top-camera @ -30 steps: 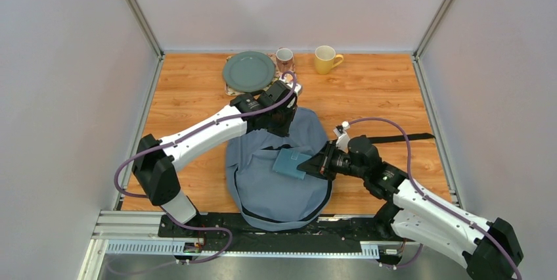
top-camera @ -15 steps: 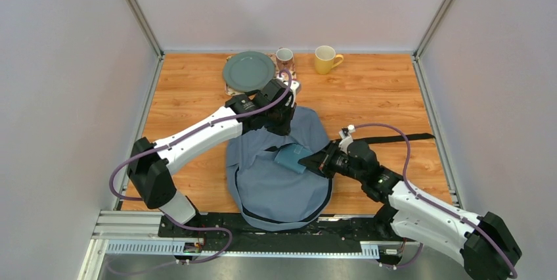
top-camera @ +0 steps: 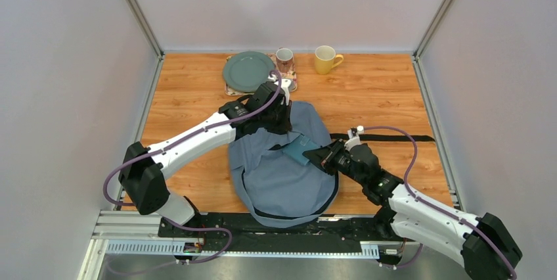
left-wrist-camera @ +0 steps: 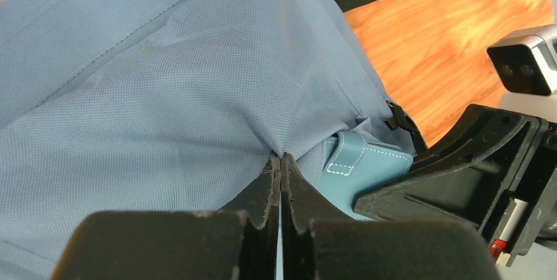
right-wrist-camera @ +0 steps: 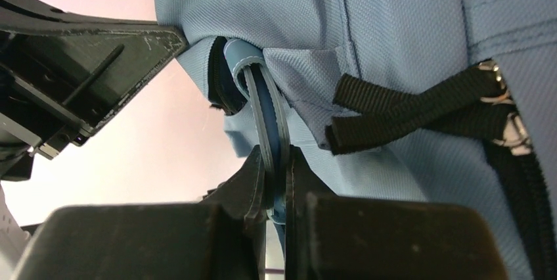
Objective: Pack the student bag
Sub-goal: Place the personal item in the student bag.
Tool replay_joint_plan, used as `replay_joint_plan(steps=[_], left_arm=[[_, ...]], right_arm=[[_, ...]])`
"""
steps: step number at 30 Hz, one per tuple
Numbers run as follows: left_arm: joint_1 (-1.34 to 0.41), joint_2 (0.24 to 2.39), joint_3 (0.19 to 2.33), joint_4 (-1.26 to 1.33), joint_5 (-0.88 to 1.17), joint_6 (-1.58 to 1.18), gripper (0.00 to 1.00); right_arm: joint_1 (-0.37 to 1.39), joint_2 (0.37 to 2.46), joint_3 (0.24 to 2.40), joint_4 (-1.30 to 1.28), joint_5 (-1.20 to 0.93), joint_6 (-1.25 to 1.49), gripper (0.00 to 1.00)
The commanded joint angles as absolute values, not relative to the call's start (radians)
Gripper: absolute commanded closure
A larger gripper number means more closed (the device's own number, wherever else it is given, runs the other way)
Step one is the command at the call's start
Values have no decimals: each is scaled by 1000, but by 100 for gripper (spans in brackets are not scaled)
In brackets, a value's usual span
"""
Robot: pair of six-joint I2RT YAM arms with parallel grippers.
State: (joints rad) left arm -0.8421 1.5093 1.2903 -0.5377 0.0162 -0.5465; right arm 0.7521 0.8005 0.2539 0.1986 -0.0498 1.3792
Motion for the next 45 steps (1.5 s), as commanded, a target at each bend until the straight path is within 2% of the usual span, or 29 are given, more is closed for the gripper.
replay_joint_plan(steps=[1, 8, 14, 21, 27, 34, 38, 45], left_arm=[[-851, 1442, 1287, -468, 68, -632, 100], [-810, 1434, 1259, -439, 57, -667, 100], [-781, 1425, 1216, -400, 77, -680, 100], [-756, 1417, 1204, -393, 92, -681, 100], [-742, 1404, 1204, -416, 110, -652, 100], [-729, 1397, 1201, -425, 146, -630, 100], [-724, 1402, 1203, -407, 178, -629, 100], [-724, 1425, 1203, -385, 206, -646, 100]], right_arm=[[678, 834, 359, 328, 131, 1336, 100], [647, 890, 367, 437, -46, 1348, 100], [780, 1009, 327, 604, -32, 1391, 100], [818, 1180, 334, 747, -35, 1417, 100], [787, 1183, 373, 713, 70, 1342, 100], [678, 1224, 436, 709, 52, 1276, 100], [684, 1274, 482, 696, -19, 1256, 100], [745, 1436, 529, 844, -48, 1282, 100]])
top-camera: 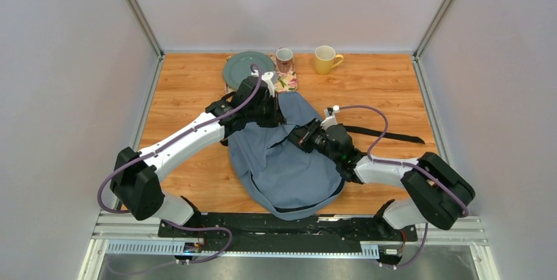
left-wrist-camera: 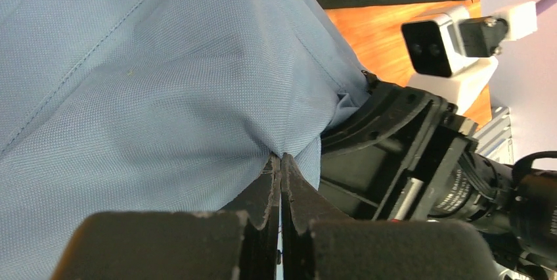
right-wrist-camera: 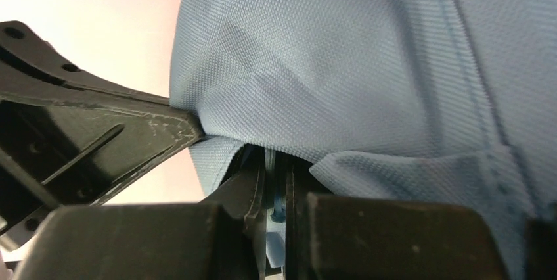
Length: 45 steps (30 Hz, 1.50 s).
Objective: Pack the student bag
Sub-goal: Place the personal item in the student bag.
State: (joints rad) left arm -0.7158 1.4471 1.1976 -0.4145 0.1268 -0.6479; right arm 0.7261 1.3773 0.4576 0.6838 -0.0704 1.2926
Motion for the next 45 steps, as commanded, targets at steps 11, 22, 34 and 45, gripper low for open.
replay_joint_plan(steps=[11, 22, 34, 45], left_arm=[[-713, 1407, 1187, -446, 115, -617, 100], [-703, 1393, 1157, -440, 113, -617, 100], [-701, 1402, 1160, -451, 129, -614, 100], [-700, 1390, 1129, -425, 152, -627, 100]], right_arm=[[755, 1333, 607, 317, -2, 1149, 46], [753, 1201, 575, 142, 15, 1112, 84], [753, 1348, 666, 310, -115, 1143, 100], [742, 1506, 802, 371, -100, 1131, 100]])
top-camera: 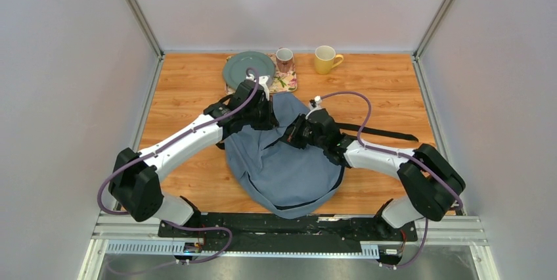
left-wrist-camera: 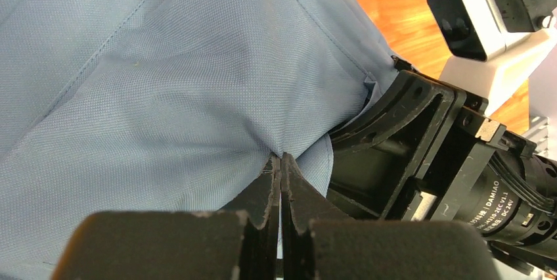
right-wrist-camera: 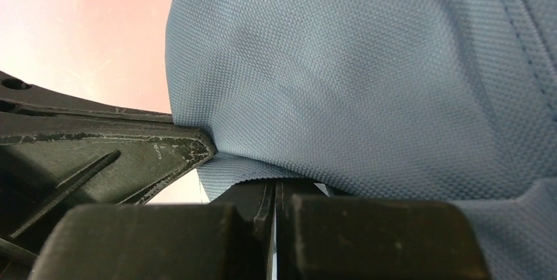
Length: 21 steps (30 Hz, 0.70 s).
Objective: Pack the student bag
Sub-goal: Place the personal item in the student bag.
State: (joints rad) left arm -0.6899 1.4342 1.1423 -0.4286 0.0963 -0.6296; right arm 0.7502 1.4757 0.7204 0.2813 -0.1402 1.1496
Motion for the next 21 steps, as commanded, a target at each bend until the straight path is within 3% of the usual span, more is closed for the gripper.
replay_joint_plan(steps=[1, 3, 4, 8, 14, 17, 21], left_arm=[[-701, 1390, 1127, -426, 150, -627, 100], [-701, 1387, 1127, -436, 147, -623, 98], [-700, 1384, 1123, -446, 138, -621, 92], [-699, 1318, 1088, -449, 84, -620, 70], [-698, 1159, 1039, -482, -35, -600, 39], [-699, 1074, 994, -520, -63, -575, 36], [-699, 965, 873, -473, 47, -563, 36]], right_arm=[[741, 1506, 799, 358, -95, 1126, 99], [741, 1467, 782, 301, -75, 1097, 92], [741, 1447, 775, 270, -46, 1089, 83], [741, 1324, 755, 47, 43, 994, 68], [741, 1164, 765, -215, 178, 882, 54], [739, 1117, 769, -276, 227, 838, 53], [713, 1097, 785, -291, 215, 767, 47]])
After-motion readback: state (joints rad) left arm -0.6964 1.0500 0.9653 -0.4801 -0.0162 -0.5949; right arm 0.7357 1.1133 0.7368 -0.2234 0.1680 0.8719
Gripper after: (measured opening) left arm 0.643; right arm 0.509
